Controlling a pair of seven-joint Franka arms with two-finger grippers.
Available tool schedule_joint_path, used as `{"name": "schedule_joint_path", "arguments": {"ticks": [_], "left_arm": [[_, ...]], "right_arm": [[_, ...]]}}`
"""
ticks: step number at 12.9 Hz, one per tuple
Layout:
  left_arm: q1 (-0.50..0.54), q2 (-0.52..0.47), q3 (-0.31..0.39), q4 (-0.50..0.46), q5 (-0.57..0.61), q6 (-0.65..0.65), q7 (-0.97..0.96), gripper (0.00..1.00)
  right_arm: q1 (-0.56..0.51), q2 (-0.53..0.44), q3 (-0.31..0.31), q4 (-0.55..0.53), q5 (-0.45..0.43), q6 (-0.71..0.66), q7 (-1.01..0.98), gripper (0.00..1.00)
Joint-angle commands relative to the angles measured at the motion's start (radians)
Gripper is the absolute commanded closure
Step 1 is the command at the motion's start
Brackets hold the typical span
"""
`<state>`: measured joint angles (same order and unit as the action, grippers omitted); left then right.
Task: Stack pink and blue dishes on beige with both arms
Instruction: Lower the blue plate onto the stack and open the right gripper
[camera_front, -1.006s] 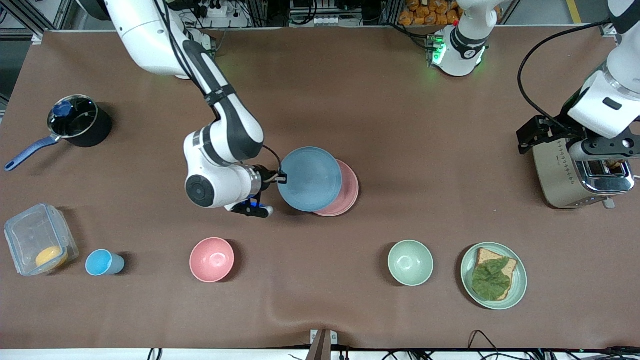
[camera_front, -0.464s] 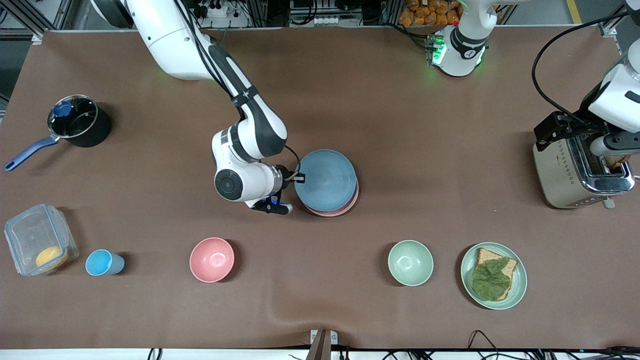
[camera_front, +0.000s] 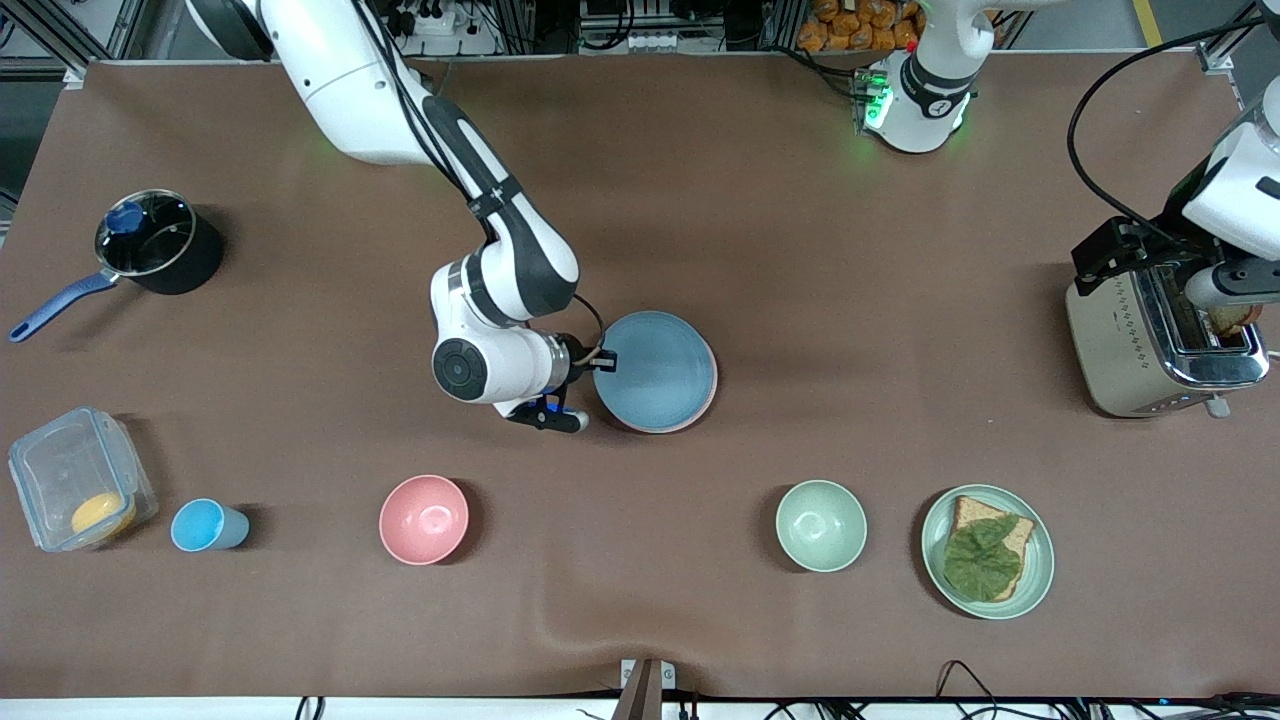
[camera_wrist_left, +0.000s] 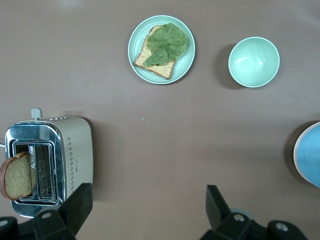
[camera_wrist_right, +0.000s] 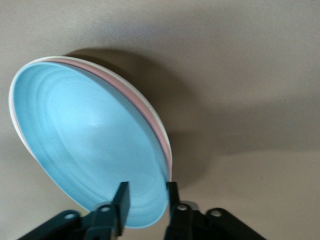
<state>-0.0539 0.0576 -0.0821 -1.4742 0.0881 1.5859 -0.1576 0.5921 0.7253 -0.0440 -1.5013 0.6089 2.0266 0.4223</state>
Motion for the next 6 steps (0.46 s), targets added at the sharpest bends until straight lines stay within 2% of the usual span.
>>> {"name": "schedule_joint_path", "arguments": {"ticks": [1,4,6], "left_arm": [[-0.004,-0.019,0.01,-0.012,-0.018,-0.01,0.015,0.0],[-0.004,-0.016,0.008,-0.014,-0.018,-0.01,0.015,0.0],[-0.004,-0.006,0.008,-0.018,-0.018,-0.01,0.013,0.0]], "right_arm": [[-0.005,-0.001,-0.016,0.053,0.017,-0.019,-0.005,0.0],[-0.067,-0.024,-0.022,0.071,0.009,-0.103,-0.008,0.0],[-0.13,-0.044,-0.026,0.088,-0.03,-0.175,-0.01,0.0]]}}
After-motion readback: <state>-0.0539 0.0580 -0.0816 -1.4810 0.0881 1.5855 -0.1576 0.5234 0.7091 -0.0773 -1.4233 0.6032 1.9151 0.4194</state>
